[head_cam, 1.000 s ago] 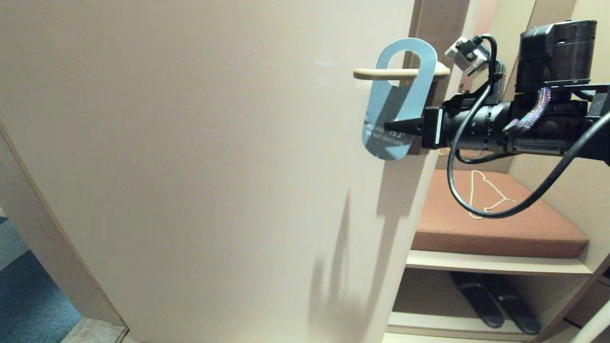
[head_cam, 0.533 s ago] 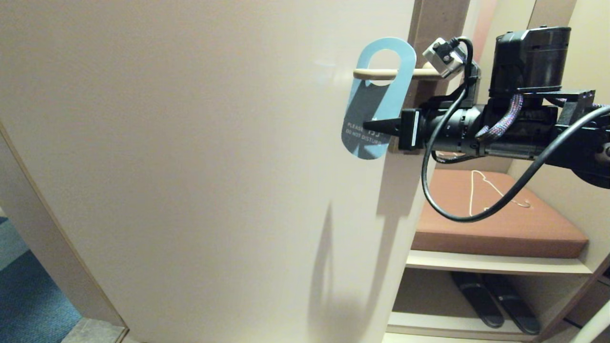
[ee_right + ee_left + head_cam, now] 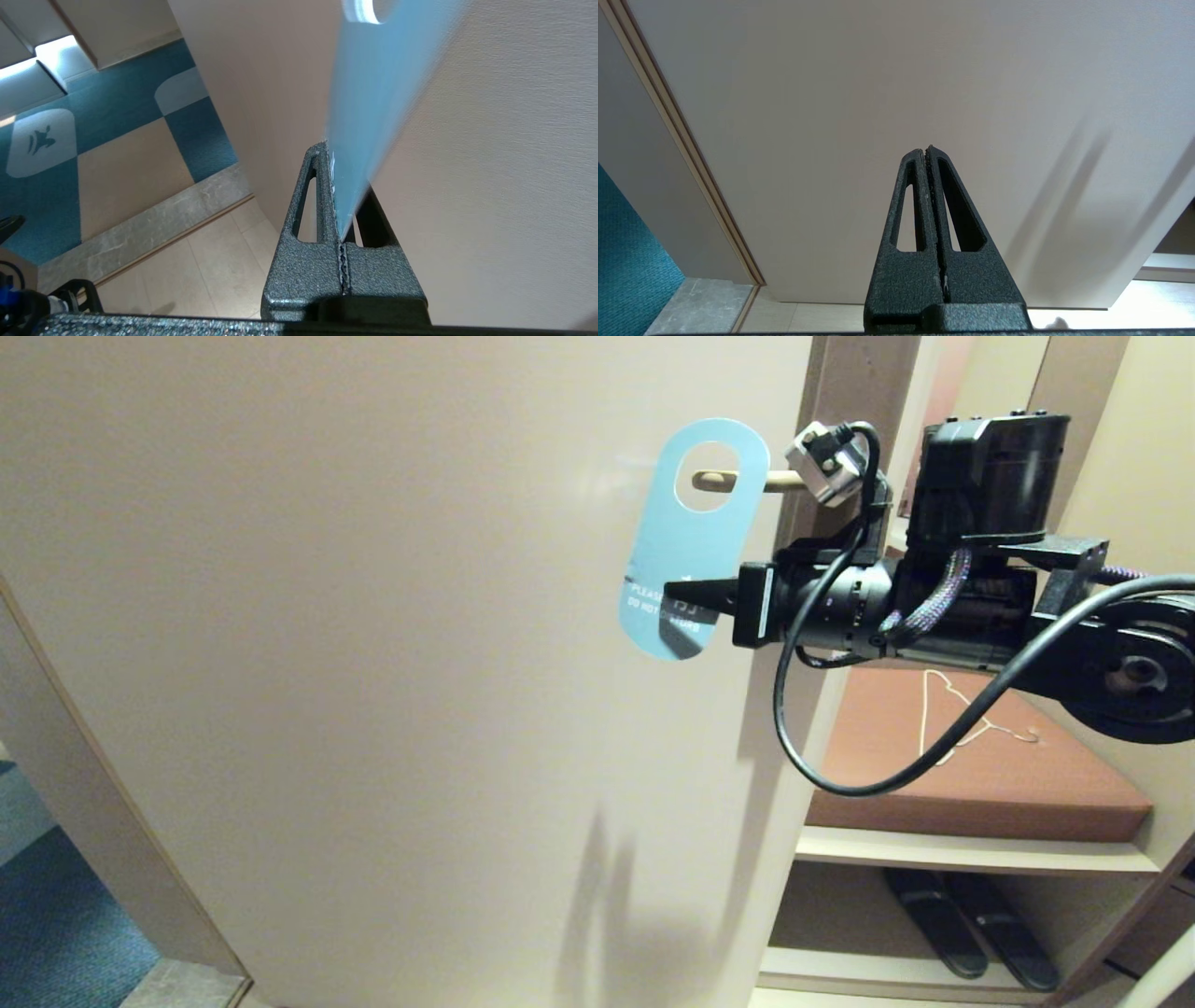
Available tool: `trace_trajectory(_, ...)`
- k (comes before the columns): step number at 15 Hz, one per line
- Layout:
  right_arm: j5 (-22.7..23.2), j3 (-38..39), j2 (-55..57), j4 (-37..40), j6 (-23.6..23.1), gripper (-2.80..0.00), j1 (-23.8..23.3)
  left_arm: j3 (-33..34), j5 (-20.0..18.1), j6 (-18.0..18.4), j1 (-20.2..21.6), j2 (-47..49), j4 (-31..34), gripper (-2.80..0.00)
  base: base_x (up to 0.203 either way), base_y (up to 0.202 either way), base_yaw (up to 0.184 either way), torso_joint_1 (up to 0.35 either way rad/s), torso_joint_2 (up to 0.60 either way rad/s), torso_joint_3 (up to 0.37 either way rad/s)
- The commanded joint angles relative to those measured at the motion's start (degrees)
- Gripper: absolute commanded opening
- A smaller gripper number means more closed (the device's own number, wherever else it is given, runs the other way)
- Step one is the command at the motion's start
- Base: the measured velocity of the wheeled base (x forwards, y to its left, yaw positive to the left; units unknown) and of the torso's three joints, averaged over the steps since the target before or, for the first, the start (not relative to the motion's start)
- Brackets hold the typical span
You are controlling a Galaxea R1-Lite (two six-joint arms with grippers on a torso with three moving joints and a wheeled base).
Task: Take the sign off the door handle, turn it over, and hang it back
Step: Take down the sign
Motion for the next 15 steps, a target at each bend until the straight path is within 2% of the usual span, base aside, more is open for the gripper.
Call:
trace_trajectory(1, 0.13, 0.15, 0.84, -0.52, 0.03, -2.80, 0.75, 0.00, 0.00, 0.01, -0.05, 0.00, -0.02, -2.80, 0.000, 0.000, 0.000, 0.000, 0.00, 0.000)
trace_trajectory(7, 1.12, 2.19, -2.10, -1.48, 2.38, -2.80, 0.57, 0.00, 0.00, 0.01, -0.05, 0.00, -0.02, -2.80, 0.000, 0.000, 0.000, 0.000, 0.00, 0.000)
trace_trajectory(11, 11.07, 5.61, -7.37, -1.45, 2.09, -2.80, -0.57, 0.00, 0.00, 0.01, -0.05, 0.00, -0.02, -2.80, 0.000, 0.000, 0.000, 0.000, 0.00, 0.000)
trace_trajectory(13, 14.36, 7.53, -10.12, -1.20, 1.85, -2.80, -0.64, 0.00, 0.00, 0.01, -0.05, 0.00, -0.02, -2.80, 0.000, 0.000, 0.000, 0.000, 0.00, 0.000)
trace_trajectory(15, 15.67, 9.97, -12.26, -0.98, 1.04, -2.80, -0.53, 0.00, 0.00, 0.01, -0.05, 0.00, -0.02, -2.80, 0.000, 0.000, 0.000, 0.000, 0.00, 0.000)
